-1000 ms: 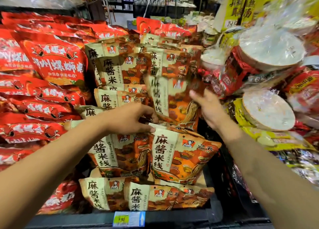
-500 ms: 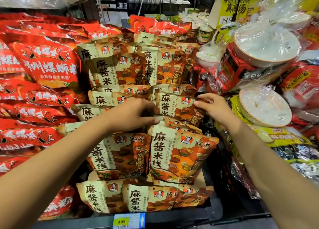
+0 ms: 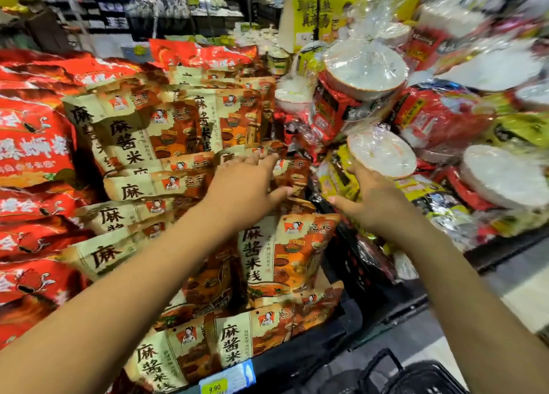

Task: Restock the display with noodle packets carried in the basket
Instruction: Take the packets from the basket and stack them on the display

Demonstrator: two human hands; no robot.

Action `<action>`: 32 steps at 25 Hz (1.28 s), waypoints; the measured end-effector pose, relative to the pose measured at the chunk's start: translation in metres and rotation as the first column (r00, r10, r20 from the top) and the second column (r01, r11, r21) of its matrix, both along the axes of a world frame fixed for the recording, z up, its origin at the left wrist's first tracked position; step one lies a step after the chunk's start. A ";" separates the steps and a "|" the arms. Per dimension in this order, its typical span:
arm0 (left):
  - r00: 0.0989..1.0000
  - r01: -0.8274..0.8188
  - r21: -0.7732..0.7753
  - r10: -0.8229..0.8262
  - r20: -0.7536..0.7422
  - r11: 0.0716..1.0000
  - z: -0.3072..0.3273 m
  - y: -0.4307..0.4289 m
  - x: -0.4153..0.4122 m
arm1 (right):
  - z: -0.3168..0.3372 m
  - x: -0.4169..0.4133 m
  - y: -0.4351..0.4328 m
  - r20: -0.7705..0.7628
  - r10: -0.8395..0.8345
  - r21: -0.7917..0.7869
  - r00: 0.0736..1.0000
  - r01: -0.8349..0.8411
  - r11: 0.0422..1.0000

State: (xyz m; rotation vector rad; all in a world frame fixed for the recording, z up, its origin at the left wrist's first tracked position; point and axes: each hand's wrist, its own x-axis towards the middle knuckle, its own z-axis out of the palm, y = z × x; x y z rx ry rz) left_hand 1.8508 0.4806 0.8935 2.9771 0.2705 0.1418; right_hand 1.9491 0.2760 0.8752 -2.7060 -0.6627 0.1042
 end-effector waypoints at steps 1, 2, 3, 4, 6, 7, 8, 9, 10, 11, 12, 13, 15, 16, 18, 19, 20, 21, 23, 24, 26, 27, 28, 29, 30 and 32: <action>0.999 0.028 0.009 -0.028 0.016 1.000 -0.002 -0.017 0.003 | -0.005 -0.012 -0.015 0.003 -0.063 0.005 0.998 0.063 0.998; 0.997 0.068 0.014 -0.069 0.035 0.998 -0.004 -0.037 0.007 | -0.012 -0.024 -0.033 0.010 -0.130 0.011 0.992 0.130 0.992; 0.992 0.119 0.015 -0.119 0.050 0.993 -0.007 -0.060 0.009 | -0.020 -0.036 -0.052 0.013 -0.202 0.008 0.979 0.202 0.979; 0.983 0.174 0.008 -0.174 0.057 0.985 -0.012 -0.085 0.010 | -0.027 -0.050 -0.074 0.014 -0.275 -0.004 0.961 0.275 0.961; 0.962 0.267 -0.009 -0.265 0.064 0.964 -0.026 -0.131 0.007 | -0.045 -0.078 -0.112 -0.011 -0.392 -0.030 0.920 0.392 0.920; 0.943 0.328 -0.006 -0.327 0.062 0.945 -0.035 -0.156 0.003 | -0.055 -0.094 -0.134 -0.033 -0.447 -0.043 0.894 0.446 0.894; 0.917 0.396 0.006 -0.395 0.054 0.918 -0.045 -0.181 -0.003 | -0.066 -0.110 -0.156 -0.056 -0.497 -0.061 0.866 0.493 0.868; 0.886 0.463 0.017 -0.463 0.032 0.886 -0.057 -0.204 -0.011 | -0.079 -0.127 -0.178 -0.083 -0.544 -0.088 0.835 0.538 0.838; 0.851 0.526 0.015 -0.526 -0.006 0.851 -0.070 -0.227 -0.019 | -0.093 -0.144 -0.200 -0.113 -0.596 -0.120 0.795 0.585 0.802; 0.814 0.579 0.003 -0.578 -0.058 0.815 -0.083 -0.248 -0.026 | -0.107 -0.161 -0.222 -0.150 -0.645 -0.143 0.749 0.629 0.764; 0.778 0.619 -0.014 -0.616 -0.121 0.785 -0.098 -0.269 -0.031 | -0.122 -0.178 -0.243 -0.189 -0.687 -0.160 0.701 0.669 0.726; 0.749 0.644 -0.027 -0.637 -0.180 0.765 -0.113 -0.286 -0.036 | -0.136 -0.193 -0.261 -0.229 -0.719 -0.171 0.656 0.700 0.693; 0.704 0.678 -0.020 -0.658 -0.268 0.734 -0.140 -0.319 -0.043 | -0.161 -0.221 -0.295 -0.303 -0.767 -0.174 0.566 0.758 0.628; 0.679 0.694 -0.014 -0.662 -0.317 0.719 -0.154 -0.337 -0.045 | -0.174 -0.234 -0.314 -0.338 -0.782 -0.166 0.523 0.785 0.597; 0.624 0.713 -0.021 -0.648 -0.437 0.701 -0.181 -0.371 -0.047 | -0.198 -0.254 -0.347 -0.420 -0.803 -0.186 0.423 0.826 0.532; 0.605 0.715 -0.027 -0.638 -0.477 0.699 -0.194 -0.387 -0.046 | -0.211 -0.261 -0.364 -0.453 -0.806 -0.198 0.381 0.838 0.508; 0.597 0.710 -0.033 -0.627 -0.500 0.703 -0.208 -0.403 -0.044 | -0.223 -0.266 -0.381 -0.479 -0.803 -0.202 0.354 0.846 0.493; 0.594 0.702 -0.038 -0.614 -0.520 0.711 -0.222 -0.417 -0.042 | -0.235 -0.269 -0.397 -0.501 -0.801 -0.207 0.328 0.853 0.479; 0.594 0.682 -0.036 -0.582 -0.556 0.730 -0.254 -0.438 -0.038 | -0.260 -0.272 -0.422 -0.545 -0.792 -0.211 0.275 0.870 0.446; 0.593 0.667 -0.039 -0.561 -0.578 0.744 -0.274 -0.450 -0.036 | -0.276 -0.273 -0.436 -0.563 -0.786 -0.220 0.255 0.871 0.440; 0.588 0.629 -0.046 -0.514 -0.624 0.776 -0.321 -0.471 -0.033 | -0.318 -0.273 -0.463 -0.586 -0.776 -0.255 0.234 0.856 0.450; 0.585 0.609 -0.056 -0.496 -0.642 0.791 -0.348 -0.479 -0.030 | -0.342 -0.271 -0.474 -0.592 -0.772 -0.265 0.232 0.848 0.459; 0.583 0.588 -0.066 -0.479 -0.656 0.806 -0.376 -0.486 -0.028 | -0.366 -0.269 -0.483 -0.593 -0.769 -0.262 0.240 0.845 0.466; 0.579 0.571 -0.071 -0.463 -0.672 0.818 -0.404 -0.492 -0.028 | -0.391 -0.267 -0.489 -0.597 -0.766 -0.257 0.240 0.847 0.466; 0.577 0.563 -0.070 -0.453 -0.680 0.824 -0.432 -0.496 -0.025 | -0.415 -0.265 -0.494 -0.602 -0.762 -0.250 0.238 0.850 0.463; 0.579 0.558 -0.063 -0.442 -0.685 0.828 -0.491 -0.505 -0.020 | -0.469 -0.258 -0.500 -0.628 -0.746 -0.247 0.223 0.851 0.462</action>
